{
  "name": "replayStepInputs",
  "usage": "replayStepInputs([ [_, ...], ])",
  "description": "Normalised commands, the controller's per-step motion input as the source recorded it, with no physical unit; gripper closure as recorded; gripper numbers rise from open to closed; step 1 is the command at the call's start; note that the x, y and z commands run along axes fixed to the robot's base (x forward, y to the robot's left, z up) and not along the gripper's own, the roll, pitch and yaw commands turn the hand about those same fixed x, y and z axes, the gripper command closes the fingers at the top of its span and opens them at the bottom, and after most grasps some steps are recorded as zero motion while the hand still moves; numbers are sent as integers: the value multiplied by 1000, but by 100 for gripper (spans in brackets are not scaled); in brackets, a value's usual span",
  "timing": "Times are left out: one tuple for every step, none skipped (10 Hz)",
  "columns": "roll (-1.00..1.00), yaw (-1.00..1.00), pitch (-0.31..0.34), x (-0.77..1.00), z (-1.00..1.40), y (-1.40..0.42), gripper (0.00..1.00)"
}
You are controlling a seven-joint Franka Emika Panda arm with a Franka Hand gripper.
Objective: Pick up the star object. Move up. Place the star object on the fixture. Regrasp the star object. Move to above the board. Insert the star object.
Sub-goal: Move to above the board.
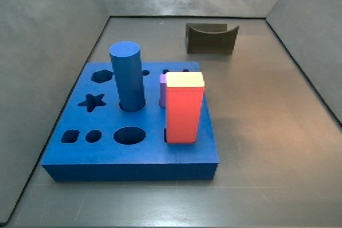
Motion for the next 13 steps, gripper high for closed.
replayStepInputs([
  [-35,141,122,52,893,-61,100],
  [-34,140,111,45,727,-48,100],
  [-41,132,92,38,506,-34,100],
  [-41,128,88,33,396,-27,100],
  [-45,118,73,26,182,-21,100],
  [-1000,-72,-36,-703,159,-1000,100],
  [-1000,-76,-50,-713,176,-1000,100],
  [-1000,-78,-64,-742,182,-1000,100],
  [-1000,-79,-72,-774,157,-1000,100],
  [-1000,-86,-71,-775,172,-1000,100],
  [-1000,-93,-70,-805,171,-1000,100],
  [-1000,-98,-65,-822,160,-1000,100],
  [-1000,-107,-66,-699,147,-790,100],
])
